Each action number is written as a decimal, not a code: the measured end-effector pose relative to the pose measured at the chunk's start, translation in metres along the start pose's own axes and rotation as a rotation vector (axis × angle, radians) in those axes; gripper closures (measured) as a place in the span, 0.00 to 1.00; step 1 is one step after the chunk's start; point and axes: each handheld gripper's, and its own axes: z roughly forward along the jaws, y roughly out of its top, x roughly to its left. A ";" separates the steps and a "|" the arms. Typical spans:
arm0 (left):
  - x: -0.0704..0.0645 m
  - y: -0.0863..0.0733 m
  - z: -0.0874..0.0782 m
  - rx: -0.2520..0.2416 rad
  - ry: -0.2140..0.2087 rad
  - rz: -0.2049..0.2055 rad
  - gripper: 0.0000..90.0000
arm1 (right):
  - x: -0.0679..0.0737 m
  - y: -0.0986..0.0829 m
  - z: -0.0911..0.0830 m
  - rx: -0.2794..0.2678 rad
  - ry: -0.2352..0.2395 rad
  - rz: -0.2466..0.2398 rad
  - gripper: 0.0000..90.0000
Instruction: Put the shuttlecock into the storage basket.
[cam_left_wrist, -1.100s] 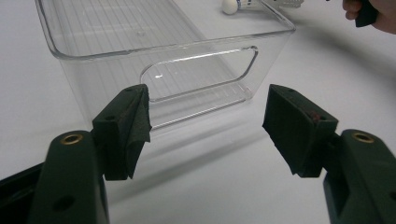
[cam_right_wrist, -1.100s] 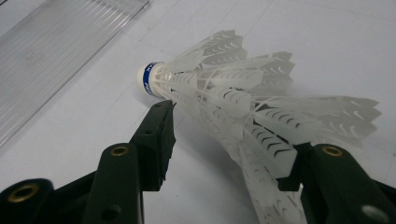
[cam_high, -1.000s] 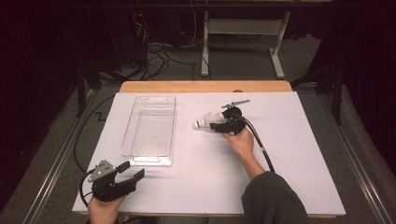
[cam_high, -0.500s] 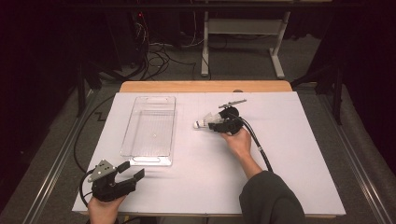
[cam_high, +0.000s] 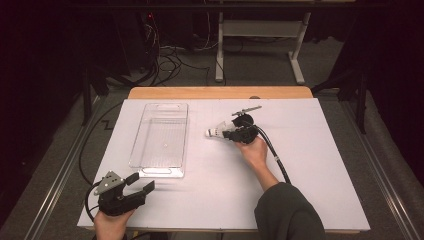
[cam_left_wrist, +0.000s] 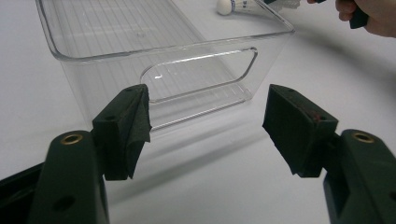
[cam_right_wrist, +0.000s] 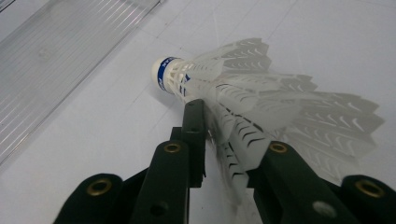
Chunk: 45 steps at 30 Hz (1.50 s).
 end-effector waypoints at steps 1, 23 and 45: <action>0.000 0.000 0.000 0.000 0.000 0.001 0.36 | 0.000 0.000 0.000 0.002 0.005 -0.002 0.91; -0.001 0.000 0.000 -0.002 -0.001 0.004 0.36 | 0.005 -0.001 -0.006 0.017 0.020 -0.015 0.99; -0.001 0.000 0.000 0.002 0.006 0.006 0.36 | 0.009 -0.003 -0.020 0.000 0.040 -0.030 1.00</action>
